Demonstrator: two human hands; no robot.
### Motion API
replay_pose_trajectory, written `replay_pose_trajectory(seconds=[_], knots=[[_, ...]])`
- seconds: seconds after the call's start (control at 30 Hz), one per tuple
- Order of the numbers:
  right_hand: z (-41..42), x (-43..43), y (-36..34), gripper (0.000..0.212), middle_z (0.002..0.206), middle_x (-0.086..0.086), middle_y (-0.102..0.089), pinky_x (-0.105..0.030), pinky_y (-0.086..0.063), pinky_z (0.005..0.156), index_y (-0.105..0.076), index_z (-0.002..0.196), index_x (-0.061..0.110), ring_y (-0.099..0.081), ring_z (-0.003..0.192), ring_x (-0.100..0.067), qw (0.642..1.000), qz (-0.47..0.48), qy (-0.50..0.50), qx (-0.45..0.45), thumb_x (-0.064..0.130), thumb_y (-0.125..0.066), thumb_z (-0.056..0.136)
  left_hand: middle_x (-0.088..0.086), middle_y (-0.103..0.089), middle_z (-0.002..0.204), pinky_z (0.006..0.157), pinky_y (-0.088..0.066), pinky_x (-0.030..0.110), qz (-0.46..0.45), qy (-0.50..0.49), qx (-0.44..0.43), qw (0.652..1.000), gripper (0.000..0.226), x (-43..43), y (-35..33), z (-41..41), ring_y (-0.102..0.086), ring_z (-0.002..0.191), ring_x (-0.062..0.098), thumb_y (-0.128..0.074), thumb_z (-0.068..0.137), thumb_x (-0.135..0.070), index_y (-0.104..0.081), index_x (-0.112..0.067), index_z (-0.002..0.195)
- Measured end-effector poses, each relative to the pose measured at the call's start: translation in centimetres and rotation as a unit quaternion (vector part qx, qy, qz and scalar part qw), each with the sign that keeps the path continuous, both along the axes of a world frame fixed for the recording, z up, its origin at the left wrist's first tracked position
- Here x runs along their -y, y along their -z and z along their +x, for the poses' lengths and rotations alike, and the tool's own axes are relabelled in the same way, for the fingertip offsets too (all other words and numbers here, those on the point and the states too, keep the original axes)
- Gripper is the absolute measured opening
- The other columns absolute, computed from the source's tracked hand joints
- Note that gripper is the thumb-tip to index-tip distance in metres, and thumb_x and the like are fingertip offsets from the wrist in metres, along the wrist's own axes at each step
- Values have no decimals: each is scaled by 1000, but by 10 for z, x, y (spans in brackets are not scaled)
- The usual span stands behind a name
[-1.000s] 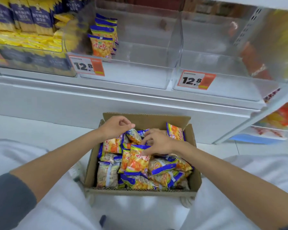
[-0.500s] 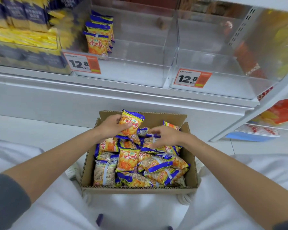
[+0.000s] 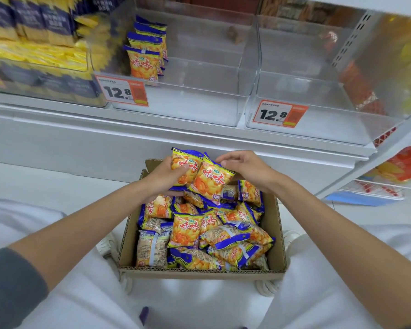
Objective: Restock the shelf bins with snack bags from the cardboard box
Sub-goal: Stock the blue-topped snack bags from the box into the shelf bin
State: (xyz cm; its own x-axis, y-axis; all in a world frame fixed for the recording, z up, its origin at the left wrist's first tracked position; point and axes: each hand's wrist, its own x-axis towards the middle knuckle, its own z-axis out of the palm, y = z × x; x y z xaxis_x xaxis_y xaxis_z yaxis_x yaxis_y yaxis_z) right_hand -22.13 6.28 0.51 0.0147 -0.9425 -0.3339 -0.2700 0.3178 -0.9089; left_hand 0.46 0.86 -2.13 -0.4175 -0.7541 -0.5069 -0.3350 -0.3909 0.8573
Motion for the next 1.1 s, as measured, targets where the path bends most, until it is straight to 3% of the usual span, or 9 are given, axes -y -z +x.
replay_pose_trajectory(seconds=[0.13,0.23,0.33,0.43,0.63,0.8,0.93,1.03,1.1], knots=[[10,3,0,9,93,-2,-74,-36,-57,86,-71,96,18,-68,86,-14,999,-24,33,12,18,-63,93,-8,-59,126,79,-58,34,32,77,-29,996,75,-8,-10,-8,-60,113,12,-57,76,-71,-40,-29,136],[14,6,-2,11,101,-7,-73,-40,-52,95,-71,98,16,-67,94,-16,995,-36,67,60,19,-62,93,-7,-64,118,71,-57,25,-16,60,-34,997,68,-12,-12,-14,-66,101,7,-72,76,-47,-42,-25,133],[11,8,-7,50,119,-4,-64,-39,-48,101,-58,127,21,-63,110,-16,994,-22,35,101,30,-74,80,-3,-66,119,67,-57,22,-32,10,-55,998,58,-6,-13,-13,-68,97,8,-71,84,-37,-43,-23,133],[13,9,-7,86,120,-2,-60,-31,-55,88,-34,144,26,-65,107,-16,992,29,-7,121,15,-81,73,-2,-65,123,73,-58,28,-28,2,-87,996,53,0,-20,-12,-67,102,12,-67,87,-39,-46,-25,133],[34,24,-30,62,123,-16,-65,-42,-51,98,-49,132,5,-65,110,-30,988,28,-26,150,3,-77,77,-9,-56,128,88,-51,22,-151,53,-65,985,53,4,-55,0,-61,108,4,-52,95,-42,-33,-28,142],[61,56,-76,80,122,-14,-64,-41,-53,95,-45,133,10,-66,109,-28,993,-30,-33,109,7,-84,63,-12,-60,116,72,-50,11,-234,47,-37,970,38,23,-101,24,-63,98,-4,-49,97,-43,-45,-29,131],[75,92,-120,75,122,-13,-64,-44,-52,97,-47,130,10,-66,109,-28,989,-94,5,116,5,-85,65,-6,-59,112,79,-46,20,-335,-55,8,941,49,59,-132,50,-57,102,8,-56,93,-45,-50,-21,135],[81,131,-138,94,121,-10,-65,-46,-53,95,-46,129,10,-67,106,-26,981,-127,62,130,17,-92,47,-5,-58,92,69,-45,22,-417,-172,57,891,32,99,-137,72,-53,80,10,-68,89,-33,-60,-19,117],[85,160,-139,90,120,-7,-65,-45,-54,94,-45,128,10,-68,105,-24,981,-131,81,121,14,-92,51,-8,-52,83,68,-44,28,-439,-228,89,864,24,126,-134,83,-48,69,8,-70,87,-29,-59,-21,108]])
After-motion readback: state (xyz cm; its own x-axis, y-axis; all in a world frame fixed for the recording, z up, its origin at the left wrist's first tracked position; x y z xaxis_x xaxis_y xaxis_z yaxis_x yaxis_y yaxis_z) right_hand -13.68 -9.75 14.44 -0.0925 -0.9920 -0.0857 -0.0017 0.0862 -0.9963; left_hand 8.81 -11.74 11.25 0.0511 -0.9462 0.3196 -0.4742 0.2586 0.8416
